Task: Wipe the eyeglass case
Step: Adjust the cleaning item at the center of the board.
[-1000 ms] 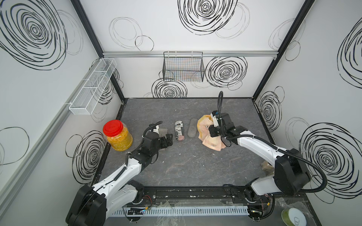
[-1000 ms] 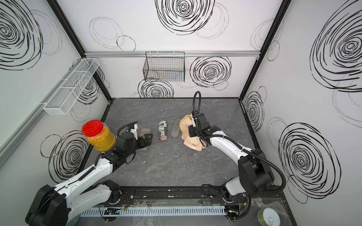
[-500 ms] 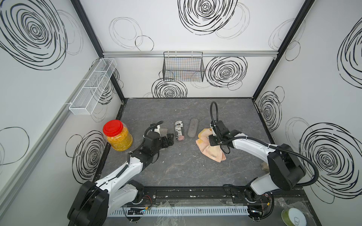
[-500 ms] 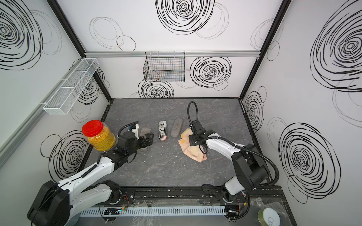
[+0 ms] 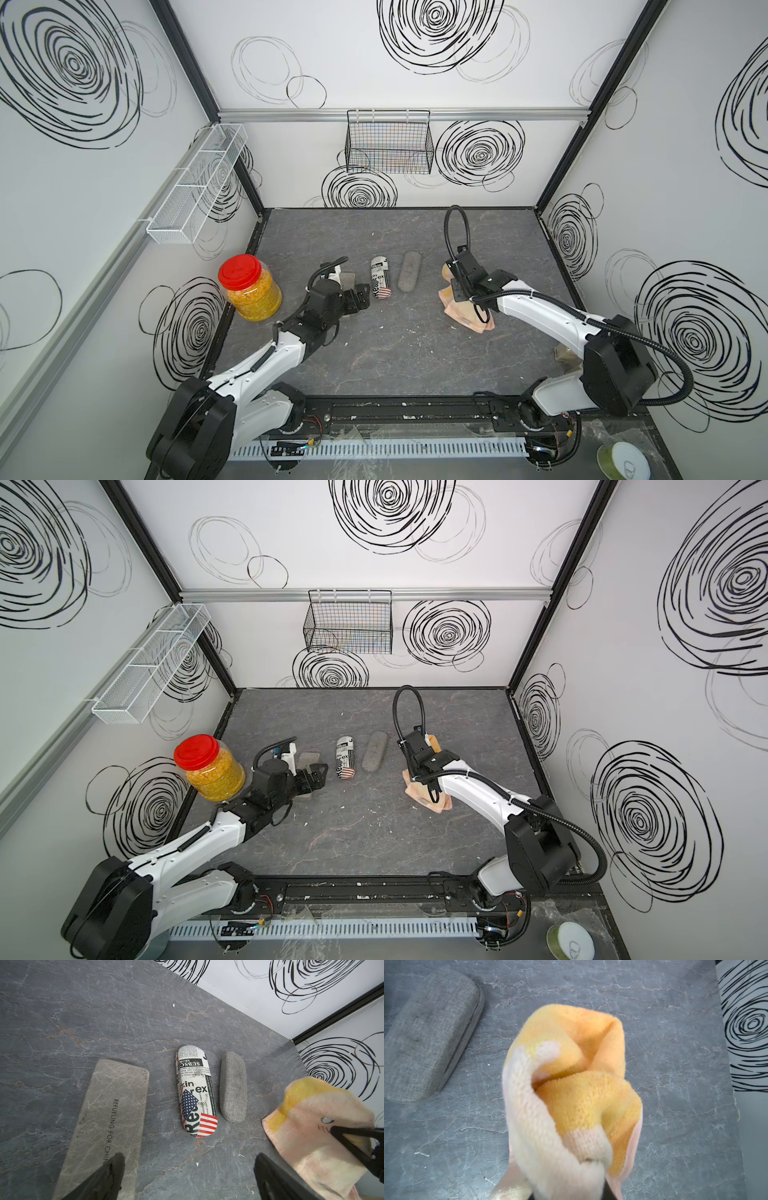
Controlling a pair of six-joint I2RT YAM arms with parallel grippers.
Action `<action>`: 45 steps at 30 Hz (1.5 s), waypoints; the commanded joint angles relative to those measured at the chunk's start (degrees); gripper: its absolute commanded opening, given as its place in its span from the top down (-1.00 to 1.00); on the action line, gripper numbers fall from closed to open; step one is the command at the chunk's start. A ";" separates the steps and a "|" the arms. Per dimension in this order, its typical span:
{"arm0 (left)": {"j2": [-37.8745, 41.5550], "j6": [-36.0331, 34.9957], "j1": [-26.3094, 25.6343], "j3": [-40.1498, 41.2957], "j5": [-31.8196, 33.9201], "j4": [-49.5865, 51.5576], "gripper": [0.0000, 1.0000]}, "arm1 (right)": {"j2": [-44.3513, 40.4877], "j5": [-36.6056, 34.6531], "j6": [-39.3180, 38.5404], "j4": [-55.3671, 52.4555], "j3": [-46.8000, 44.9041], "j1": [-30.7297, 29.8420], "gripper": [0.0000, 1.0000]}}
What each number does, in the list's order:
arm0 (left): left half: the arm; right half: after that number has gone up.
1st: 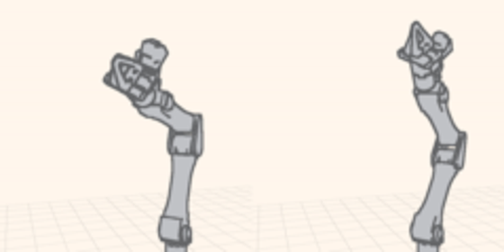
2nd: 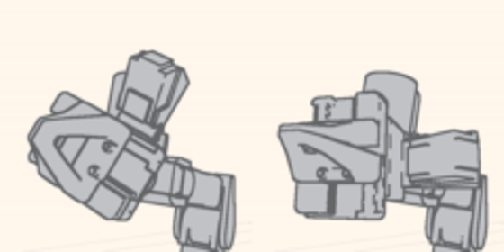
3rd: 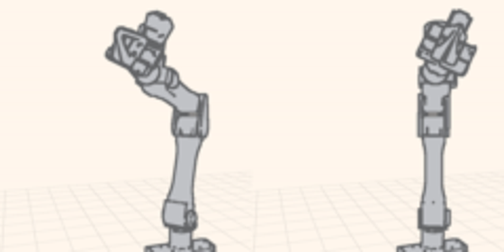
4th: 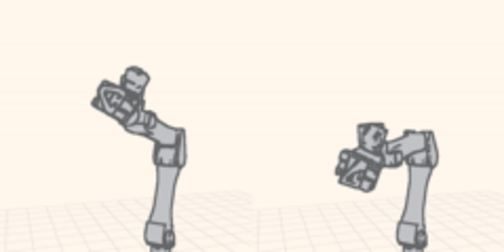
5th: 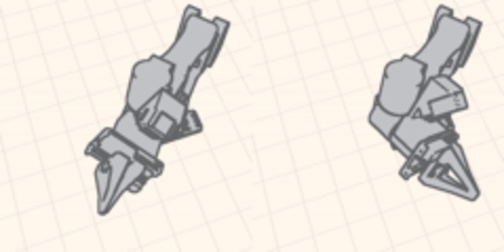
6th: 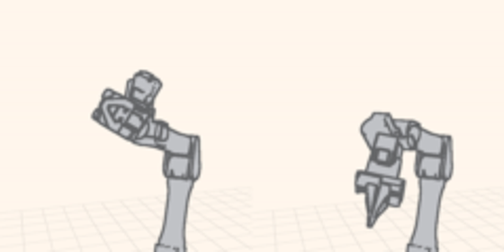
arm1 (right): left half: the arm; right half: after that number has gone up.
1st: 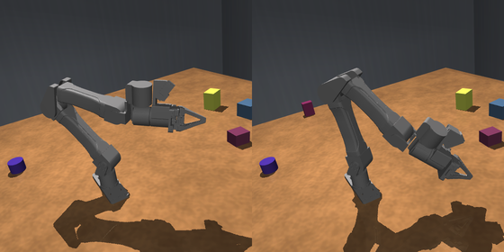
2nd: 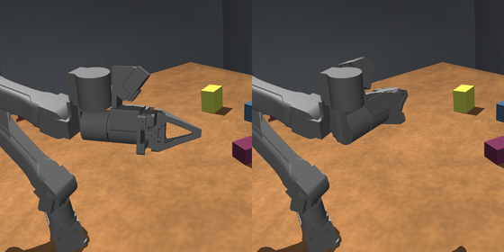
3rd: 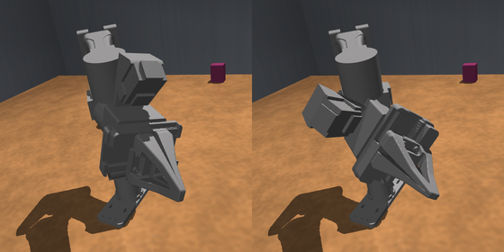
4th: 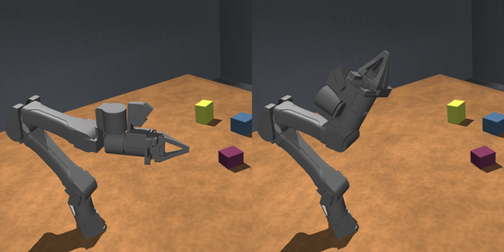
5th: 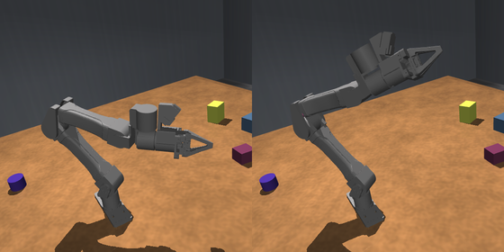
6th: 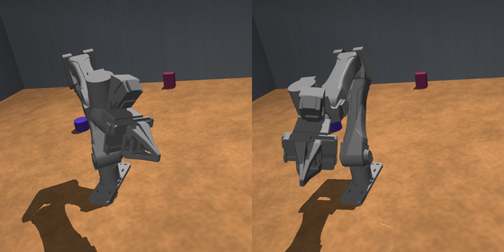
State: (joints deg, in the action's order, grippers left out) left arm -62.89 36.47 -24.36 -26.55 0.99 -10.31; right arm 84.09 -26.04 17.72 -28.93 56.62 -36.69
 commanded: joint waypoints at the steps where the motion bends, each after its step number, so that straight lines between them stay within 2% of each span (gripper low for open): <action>1: 0.14 0.67 -0.01 0.57 -0.65 -3.26 -0.99 | 4.15 4.64 -2.39 -0.07 1.43 -1.30 0.54; 5: 1.23 0.31 0.14 1.16 0.04 -2.42 -1.00 | 9.25 9.05 -3.39 2.83 1.95 -2.16 0.52; 9: 2.12 0.44 0.39 2.28 0.13 -2.34 -1.00 | 12.73 10.52 -3.10 4.02 2.37 -2.14 0.44; 13: 2.67 0.49 0.67 2.77 -0.02 -2.29 -1.00 | 11.76 10.29 -1.49 3.87 2.57 -2.08 0.12; 18: 2.62 0.53 0.79 3.20 0.06 -2.85 -1.00 | 6.54 11.49 0.64 1.28 2.62 -2.42 -0.36; 24: 2.01 1.15 0.82 4.08 -0.54 -4.88 -1.00 | 2.57 12.91 3.97 -1.78 1.93 -4.36 -0.67; 28: 1.81 1.67 0.88 4.87 -0.90 -6.11 -1.00 | 4.37 10.30 6.25 -2.87 2.38 -6.54 -0.92; 34: 3.01 1.67 1.43 5.42 -1.06 -5.33 -1.00 | 9.87 7.25 6.66 -3.13 4.36 -7.92 -0.96; 45: 7.15 2.64 6.00 8.44 -4.25 -5.51 -1.00 | 18.30 7.08 5.07 0.70 4.24 -5.36 -1.00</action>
State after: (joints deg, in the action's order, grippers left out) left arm -56.88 38.44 -18.98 -18.70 -2.22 -13.80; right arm 101.43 -18.31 22.96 -29.17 60.42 -43.20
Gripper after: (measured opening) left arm 0.999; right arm 0.999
